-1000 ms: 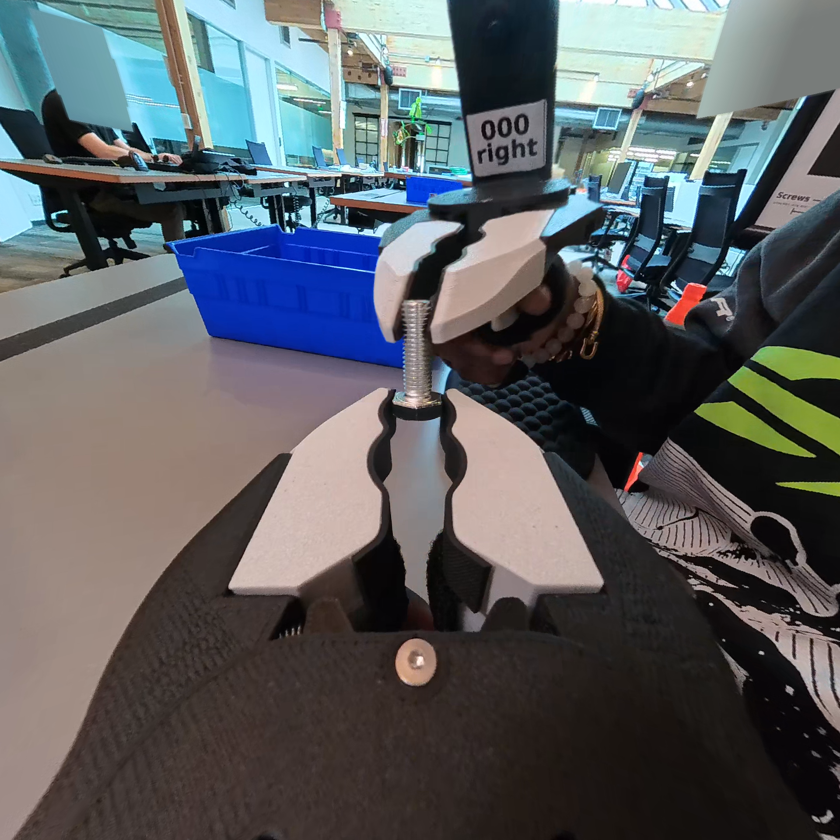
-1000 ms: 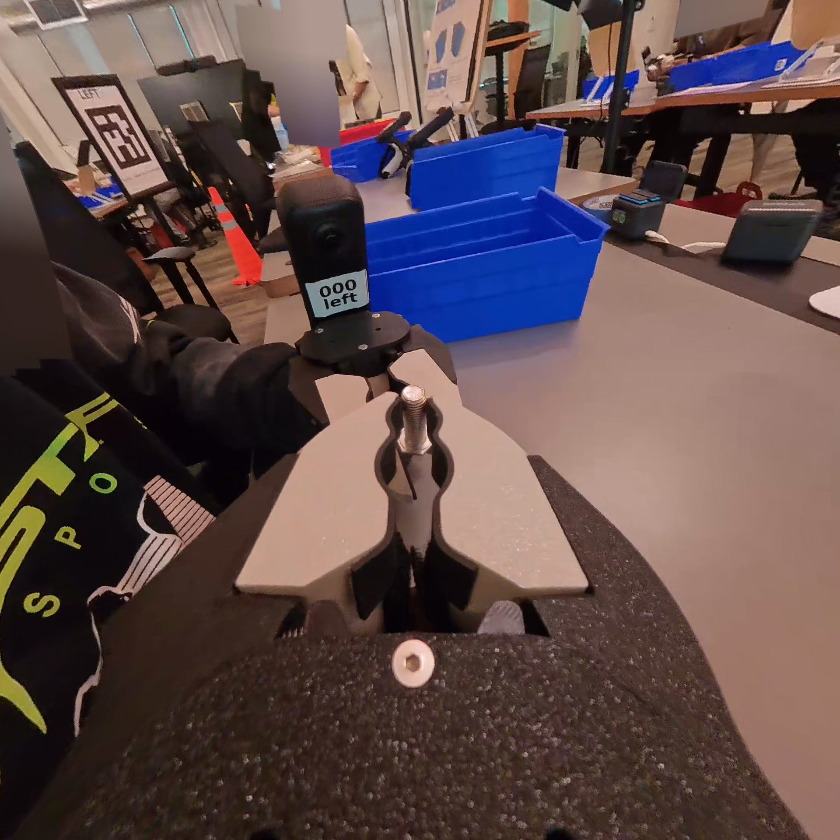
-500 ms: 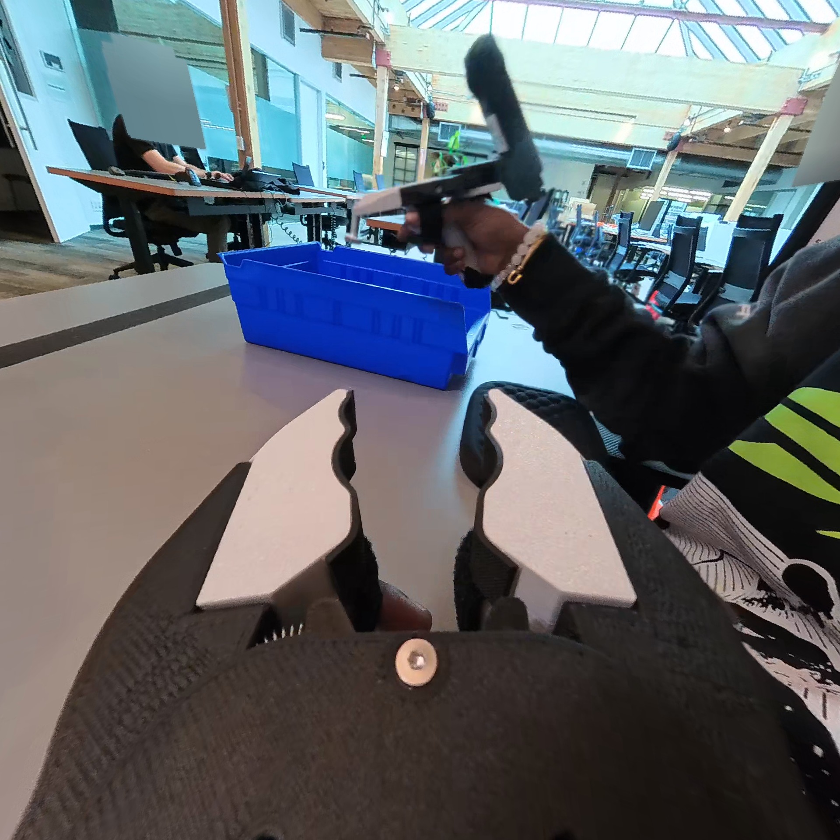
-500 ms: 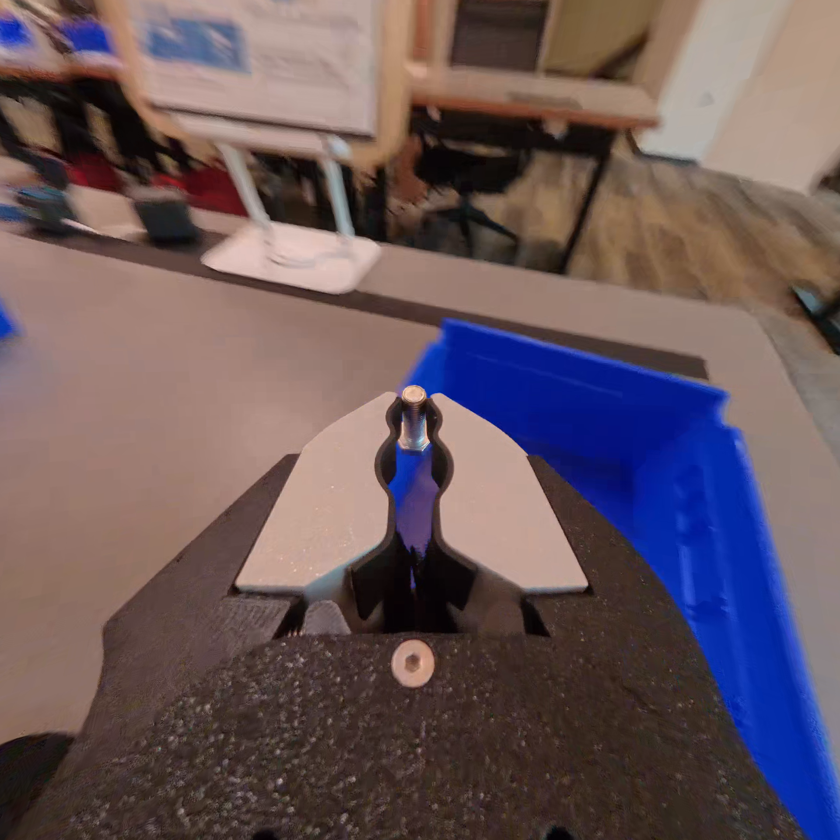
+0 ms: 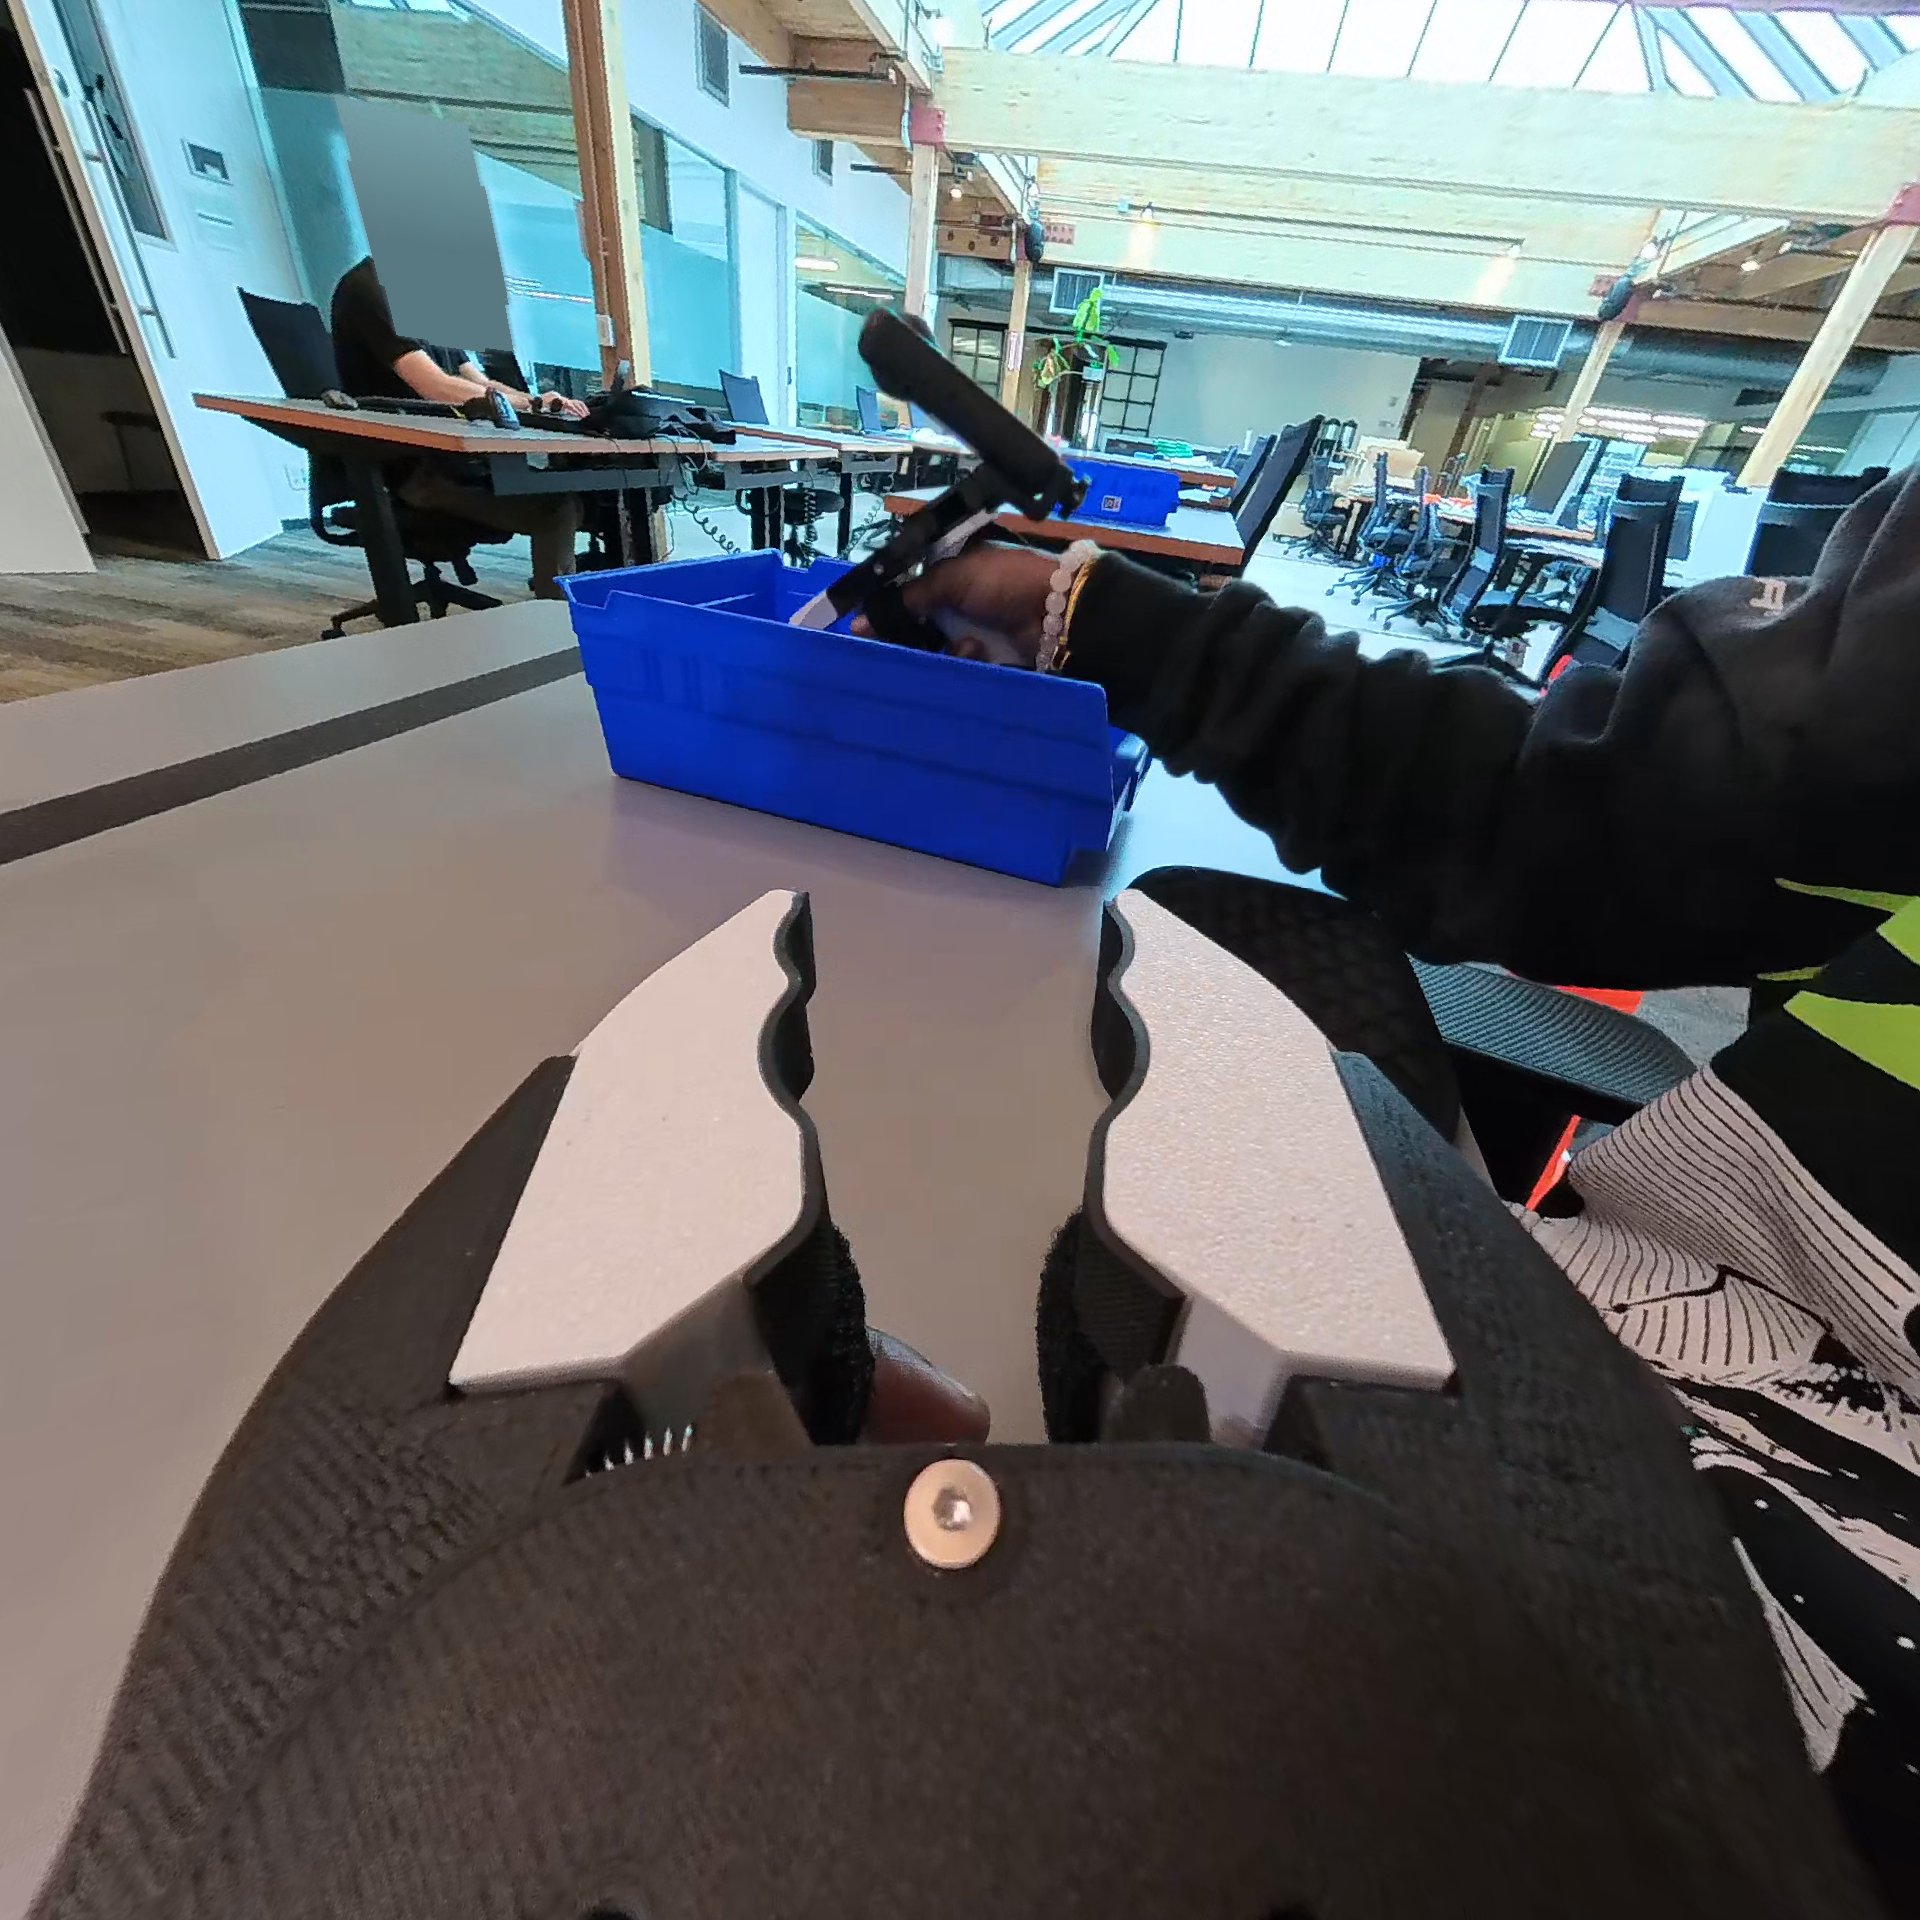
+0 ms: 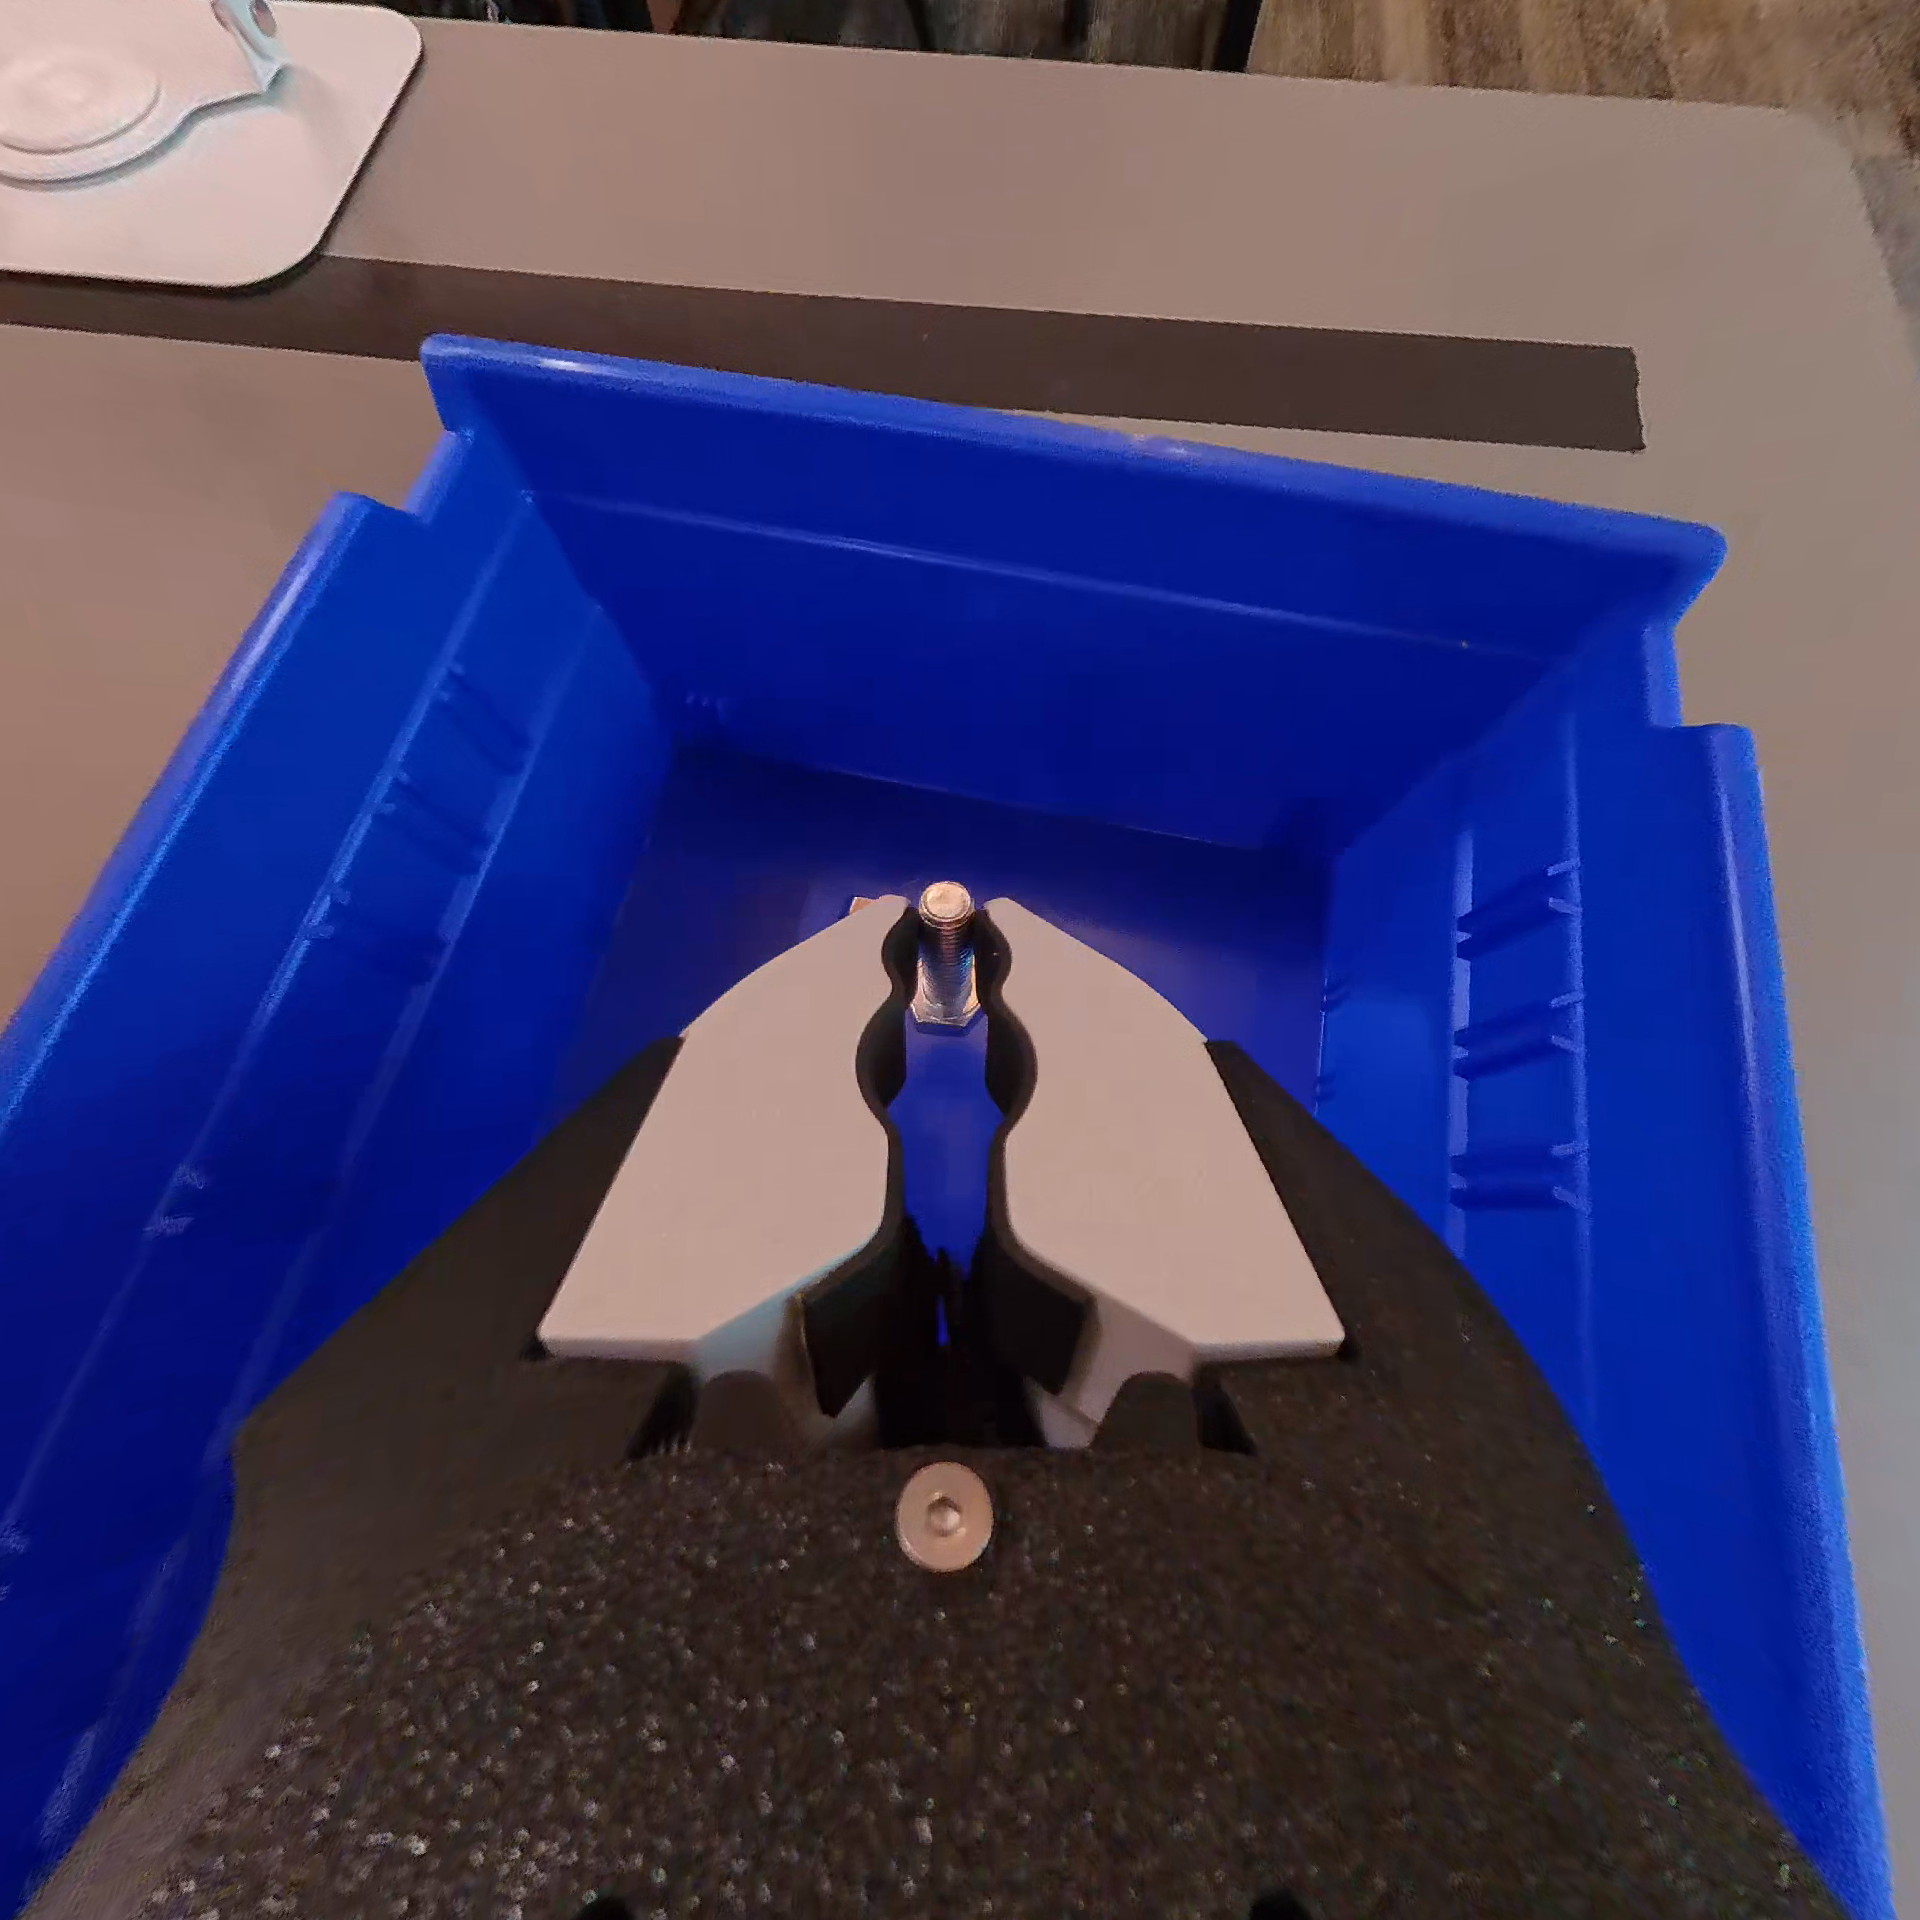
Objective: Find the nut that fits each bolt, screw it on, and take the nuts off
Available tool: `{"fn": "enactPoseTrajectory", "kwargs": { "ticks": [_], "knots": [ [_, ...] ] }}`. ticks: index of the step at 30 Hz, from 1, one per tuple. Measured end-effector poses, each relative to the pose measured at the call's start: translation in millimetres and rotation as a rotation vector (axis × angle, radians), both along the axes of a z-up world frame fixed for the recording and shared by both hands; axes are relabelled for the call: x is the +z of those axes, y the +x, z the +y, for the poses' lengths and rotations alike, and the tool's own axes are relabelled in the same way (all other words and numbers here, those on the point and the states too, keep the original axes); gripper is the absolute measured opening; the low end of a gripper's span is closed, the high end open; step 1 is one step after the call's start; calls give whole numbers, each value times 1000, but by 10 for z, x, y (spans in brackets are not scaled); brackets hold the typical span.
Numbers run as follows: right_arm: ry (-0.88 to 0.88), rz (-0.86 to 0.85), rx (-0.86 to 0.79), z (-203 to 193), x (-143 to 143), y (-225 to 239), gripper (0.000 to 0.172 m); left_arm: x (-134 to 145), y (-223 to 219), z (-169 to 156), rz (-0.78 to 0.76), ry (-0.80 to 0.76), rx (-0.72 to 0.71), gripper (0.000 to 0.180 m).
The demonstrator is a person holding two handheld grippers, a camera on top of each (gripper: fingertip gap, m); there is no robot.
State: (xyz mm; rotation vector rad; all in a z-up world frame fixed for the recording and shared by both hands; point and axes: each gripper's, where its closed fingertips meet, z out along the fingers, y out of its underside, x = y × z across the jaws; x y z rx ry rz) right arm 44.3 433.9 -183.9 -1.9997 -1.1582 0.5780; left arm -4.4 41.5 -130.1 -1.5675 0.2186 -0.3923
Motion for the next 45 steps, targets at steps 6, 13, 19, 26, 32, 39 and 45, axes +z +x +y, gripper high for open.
{"fn": "enactPoseTrajectory", "kwargs": {
  "ticks": [6, 13, 19, 26, 32, 39, 45],
  "knots": [
    [-1, 18, -37, 2, -7, 29, 32, -9, -10, 4, -4, -3, 3, 53],
    [199, 371, 113, -817, 1101, -162, 52, -47, 6, 18, 18, -18, 0, 53],
    [267, 647, 579, -2503, 1568, -382, 52, -83, 1, 28, 39, -32, 6, 53],
    [134, 645, 737, -3278, 677, -552, 48, -74, -28, 26, 32, -34, 16, 53],
    [191, 582, 751, -3233, 536, -559, 48, 23, -109, -27, 58, -31, 54, 53],
    [167, 540, 720, -3154, 456, -547, 47, 952, -950, -874, -100, 32, 285, 46],
    [156, 518, 726, -3164, 410, -547, 47, 519, -2618, -1825, 44, -286, 829, 46]
  ]
}}
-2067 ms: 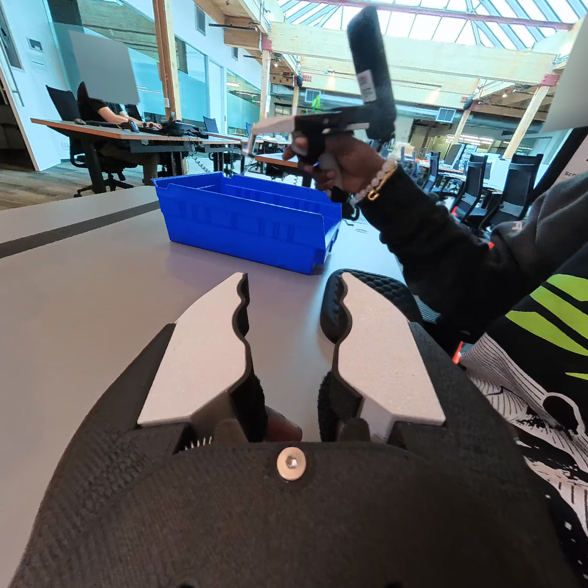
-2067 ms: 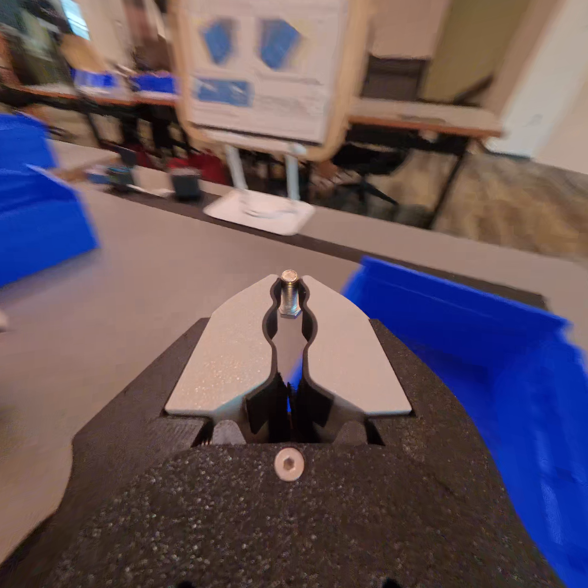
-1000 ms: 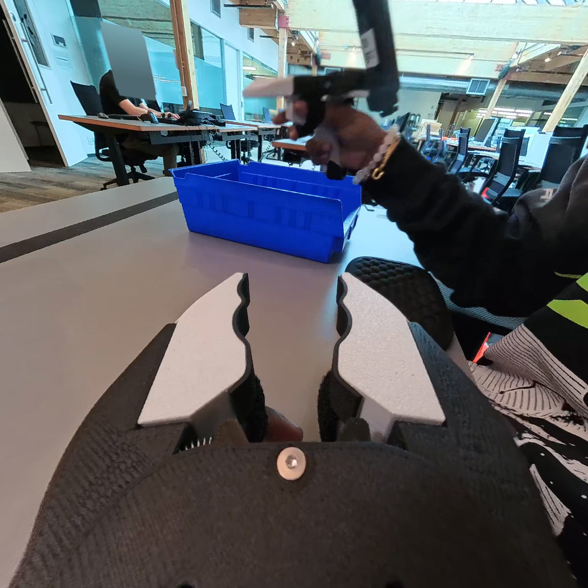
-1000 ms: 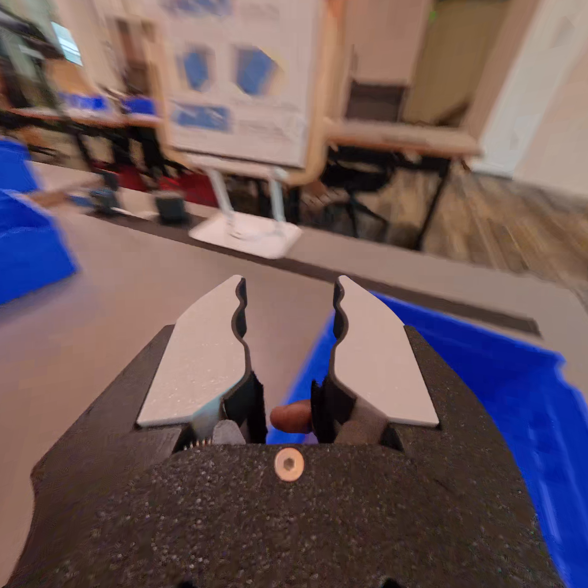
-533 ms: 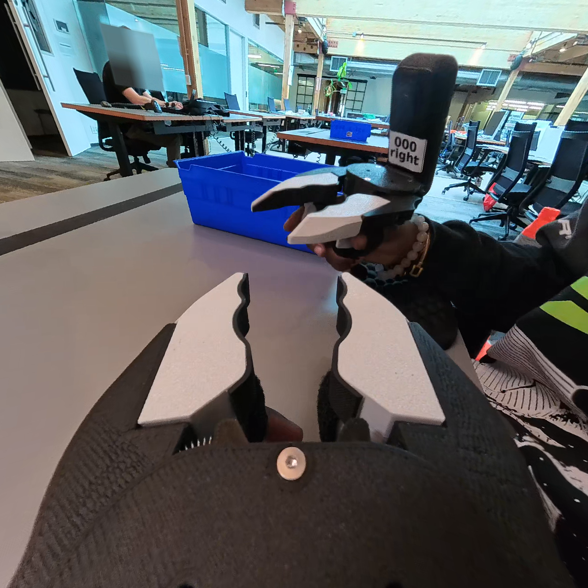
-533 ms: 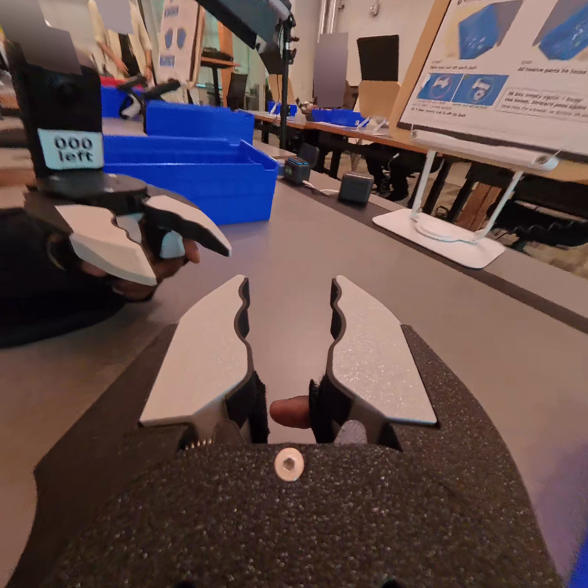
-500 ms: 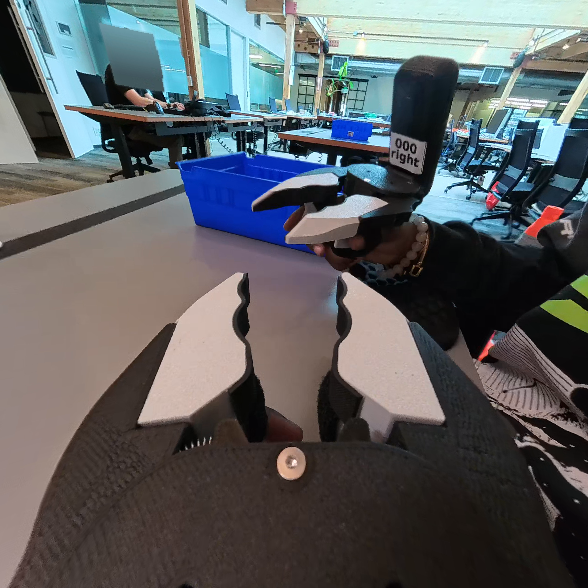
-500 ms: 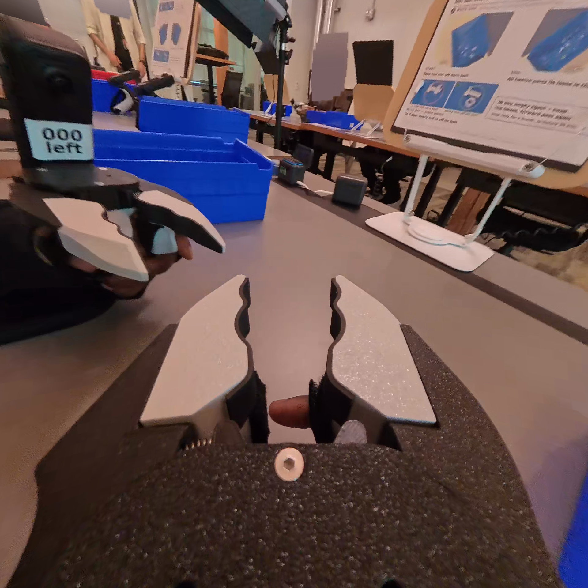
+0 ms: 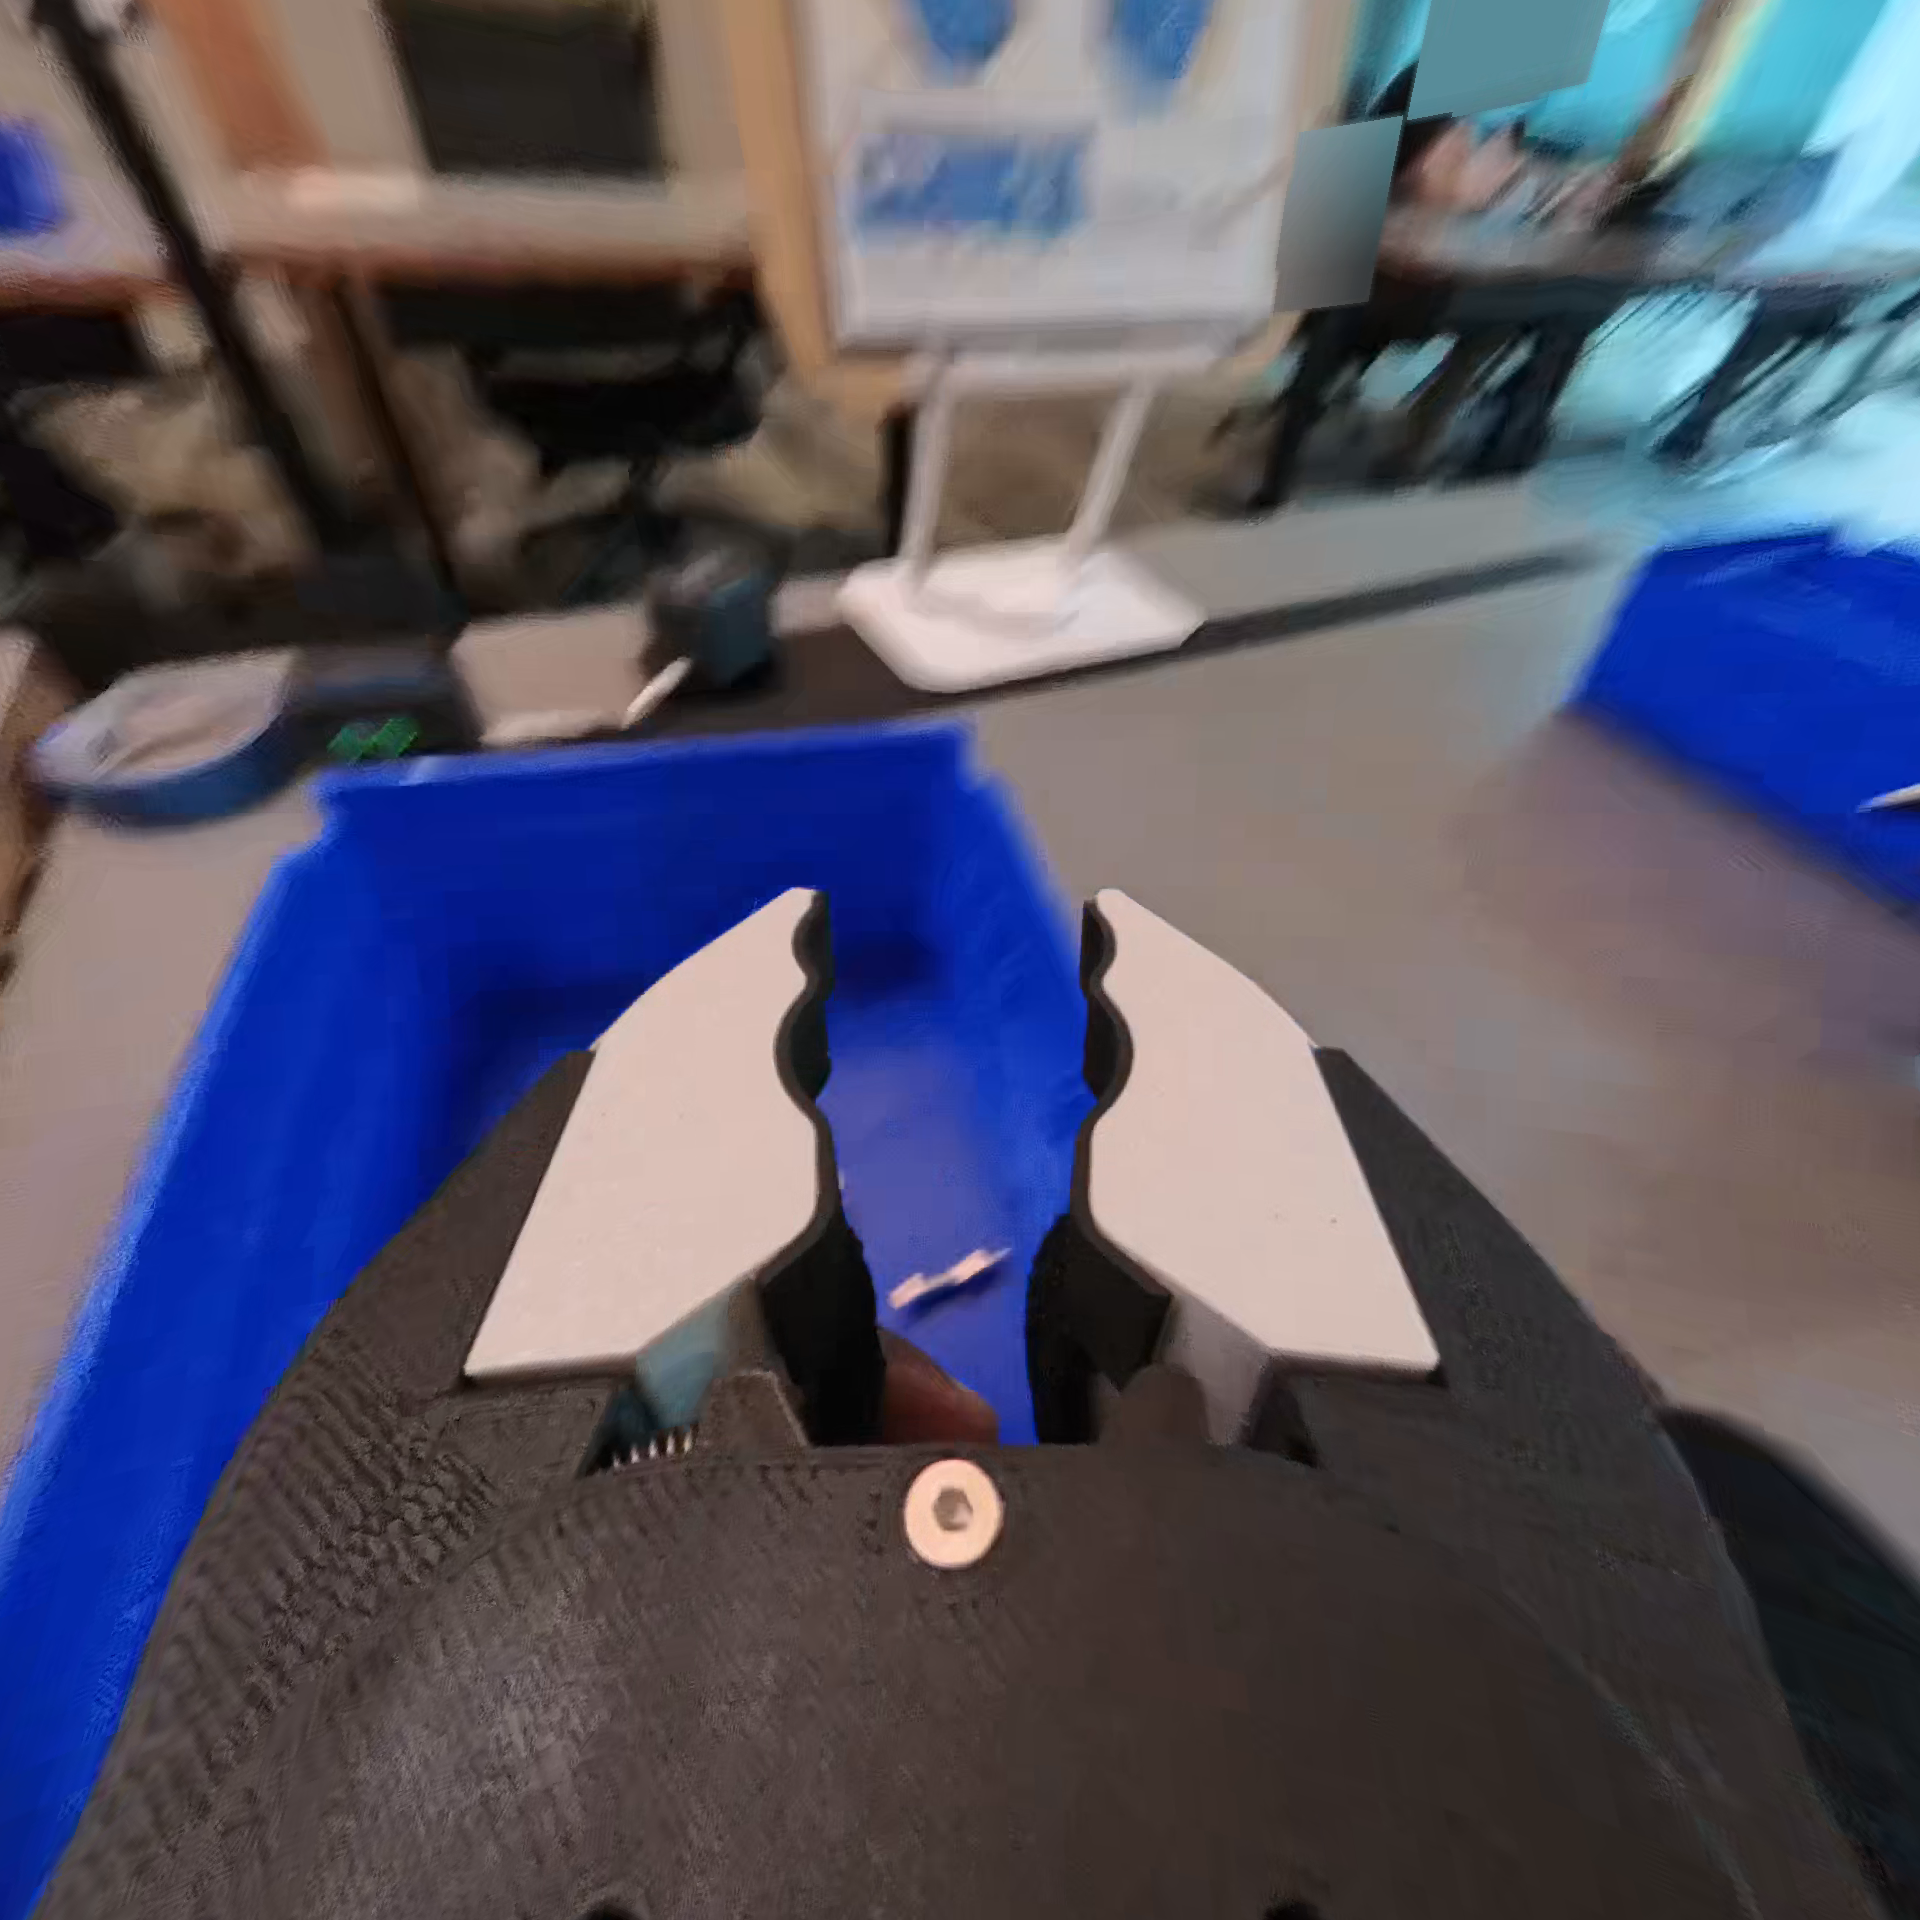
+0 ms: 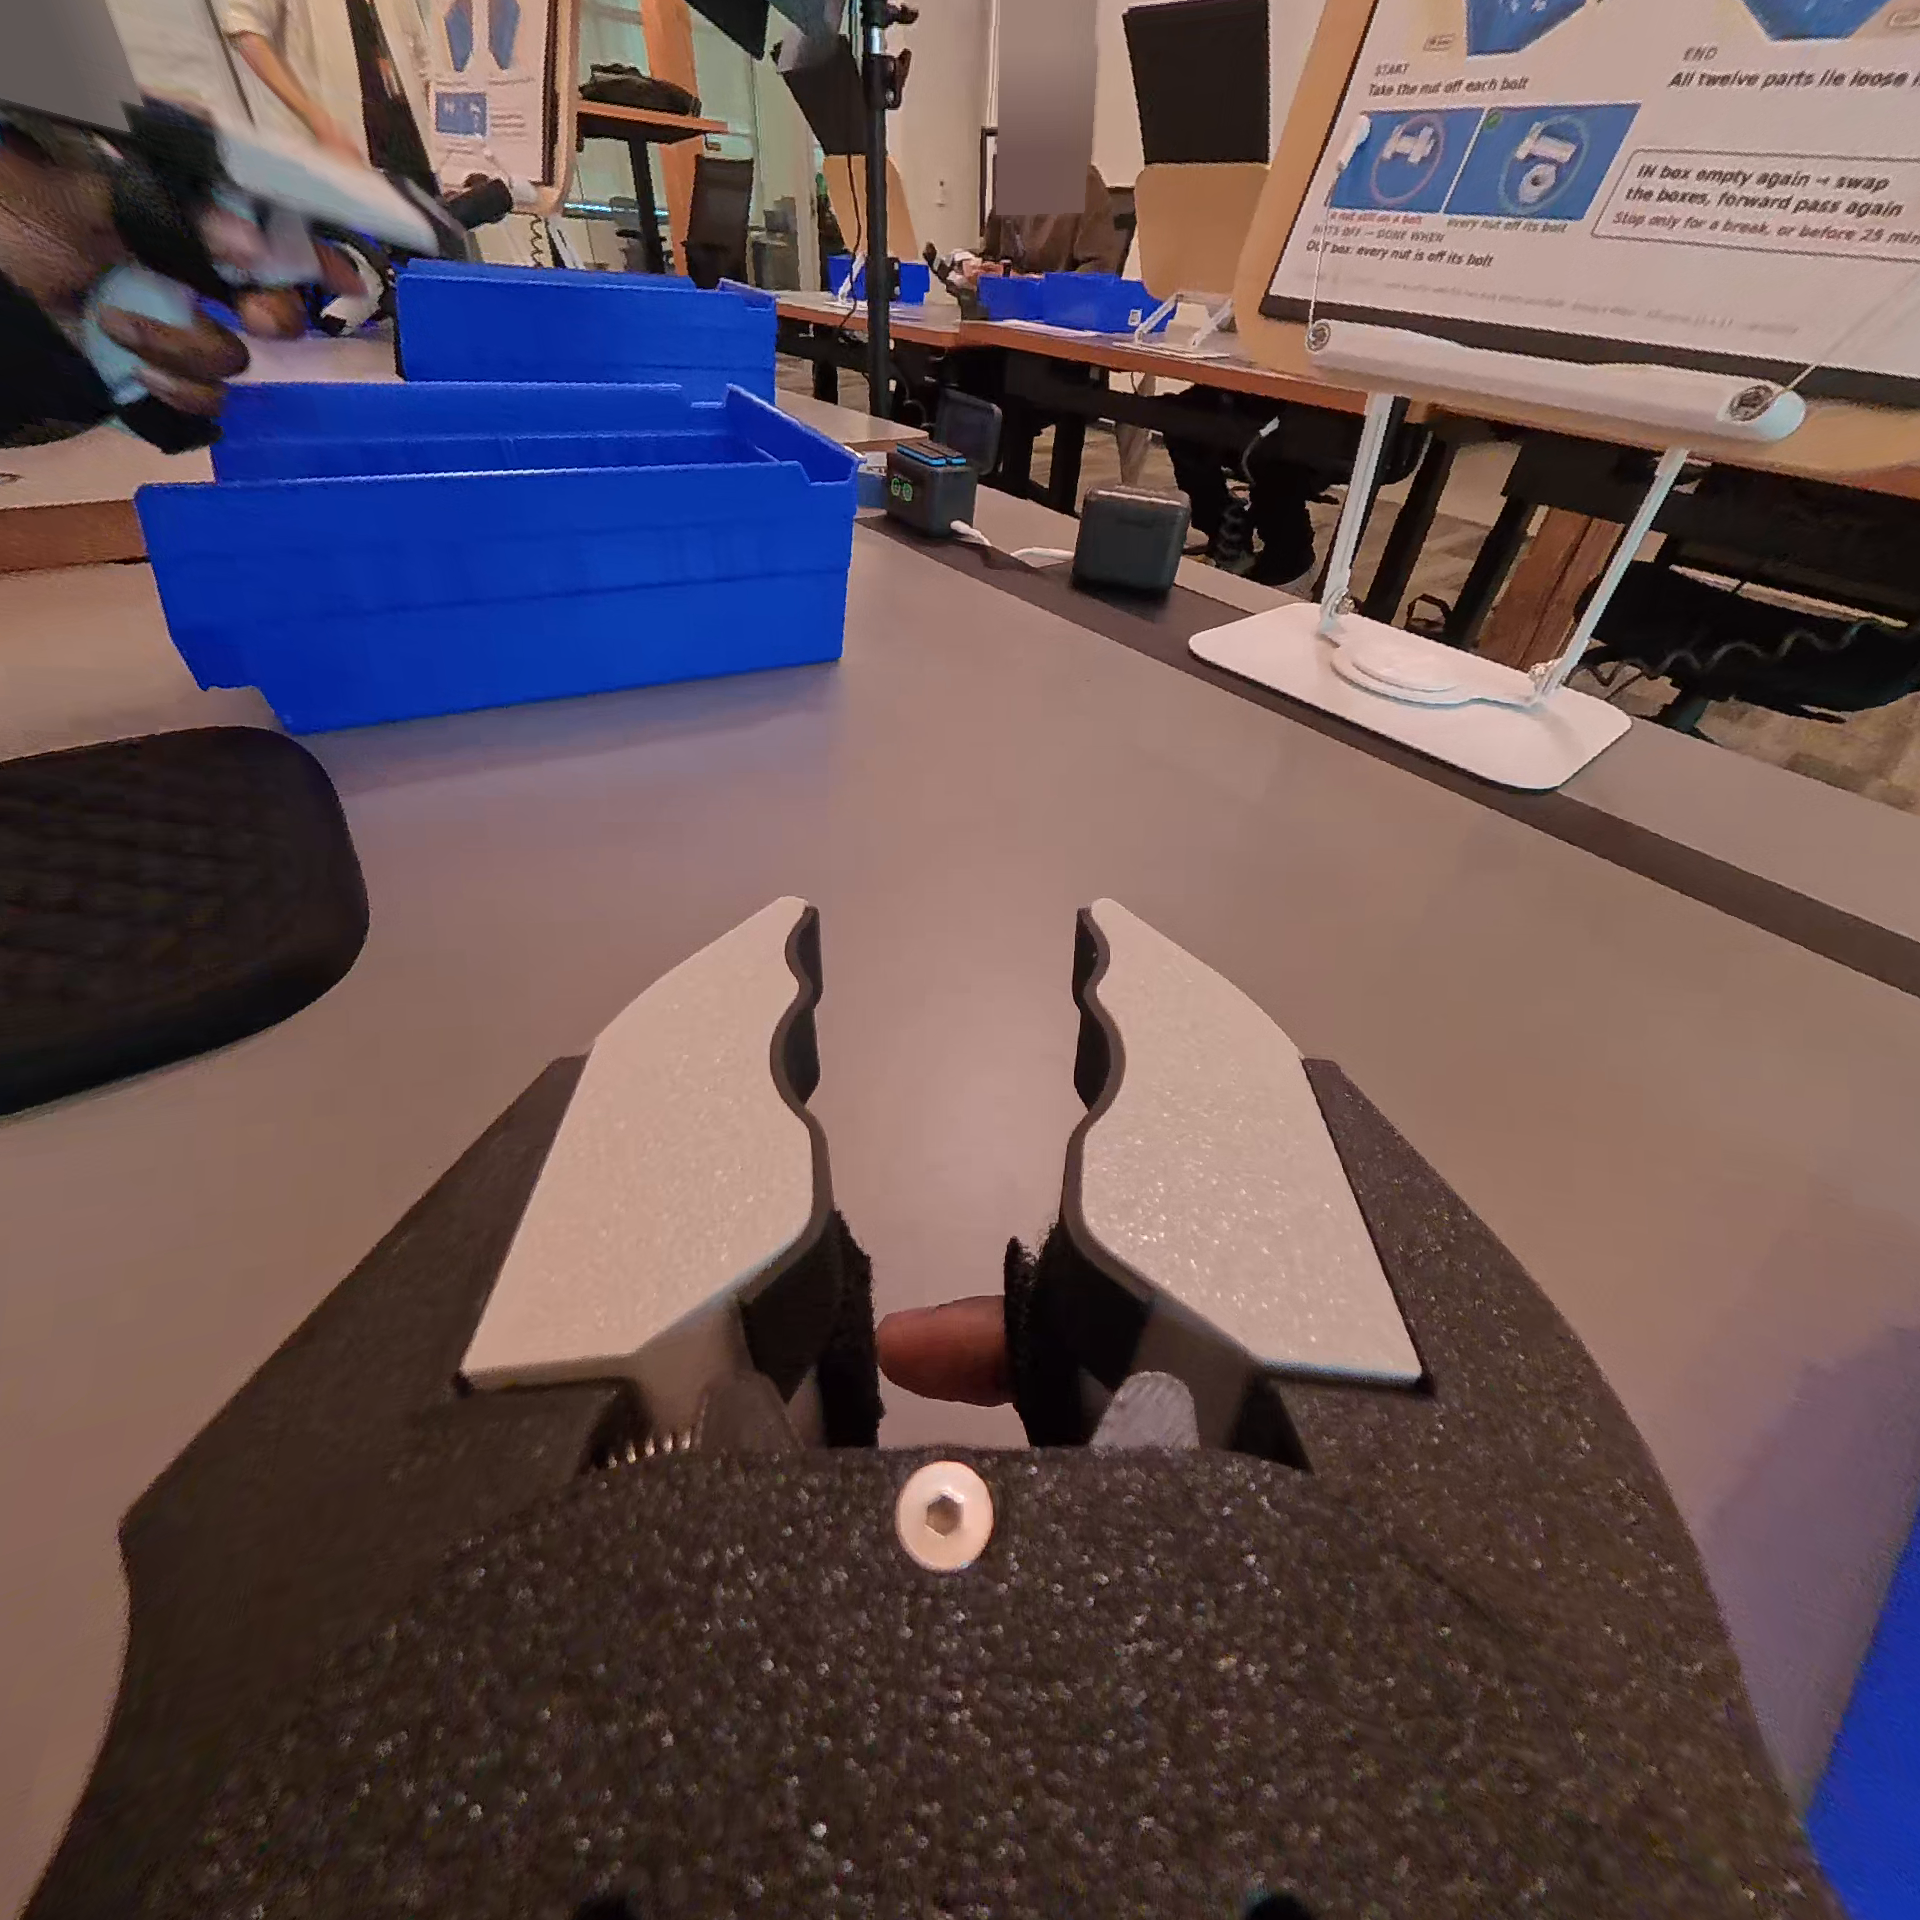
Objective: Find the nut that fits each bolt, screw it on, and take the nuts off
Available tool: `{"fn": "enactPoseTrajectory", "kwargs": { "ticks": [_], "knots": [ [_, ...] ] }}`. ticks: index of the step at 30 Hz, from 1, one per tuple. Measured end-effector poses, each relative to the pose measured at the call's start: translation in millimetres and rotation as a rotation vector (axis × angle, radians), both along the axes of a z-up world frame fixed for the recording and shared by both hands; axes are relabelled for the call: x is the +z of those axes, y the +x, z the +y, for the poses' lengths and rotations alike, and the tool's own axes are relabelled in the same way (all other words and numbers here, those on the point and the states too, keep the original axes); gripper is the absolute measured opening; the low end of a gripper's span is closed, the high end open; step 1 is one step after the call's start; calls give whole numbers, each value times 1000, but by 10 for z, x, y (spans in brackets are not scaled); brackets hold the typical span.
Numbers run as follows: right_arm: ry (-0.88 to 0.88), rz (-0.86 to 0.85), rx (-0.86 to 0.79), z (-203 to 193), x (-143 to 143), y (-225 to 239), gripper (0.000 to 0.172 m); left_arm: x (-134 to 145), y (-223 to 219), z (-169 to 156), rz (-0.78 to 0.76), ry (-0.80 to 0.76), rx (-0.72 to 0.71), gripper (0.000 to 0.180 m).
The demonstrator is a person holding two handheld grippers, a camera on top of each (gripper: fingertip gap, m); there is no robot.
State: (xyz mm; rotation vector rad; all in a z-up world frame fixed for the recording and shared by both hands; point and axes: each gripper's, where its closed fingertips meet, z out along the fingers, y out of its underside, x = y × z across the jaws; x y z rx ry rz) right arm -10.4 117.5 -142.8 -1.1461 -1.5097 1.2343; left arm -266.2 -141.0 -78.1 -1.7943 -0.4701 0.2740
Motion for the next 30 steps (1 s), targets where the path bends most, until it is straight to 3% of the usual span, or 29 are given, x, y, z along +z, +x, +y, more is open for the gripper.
{"fn": "enactPoseTrajectory", "kwargs": {
  "ticks": [3, 6, 13, 17, 20, 23, 27, 30],
  "knots": [
    [-5, -3, -9, 26, -6, 1, 47, -651, -387, -184, -132, -243, 20, 48],
    [-12, 0, -20, 54, -2, 2, 46, -1075, -564, -271, -198, -406, 12, 51],
    [-22, -3, -23, 72, -10, -1, 45, -1416, -660, -233, -247, -483, -45, 50],
    [-25, -5, -23, 75, -15, -2, 45, -1472, -687, -227, -234, -503, -59, 40],
    [-26, -3, -24, 78, -12, -2, 45, -1525, -646, -225, -230, -531, -93, 16],
    [-26, -2, -25, 80, -8, 0, 45, -1456, -675, -241, -179, -537, -68, 15],
    [-28, 1, -24, 79, -3, 2, 45, -1029, -551, -142, -100, -468, -76, 15],
    [-27, -3, -22, 72, -10, 1, 44, -573, -189, 96, -16, -414, -161, 15]
  ]
}}
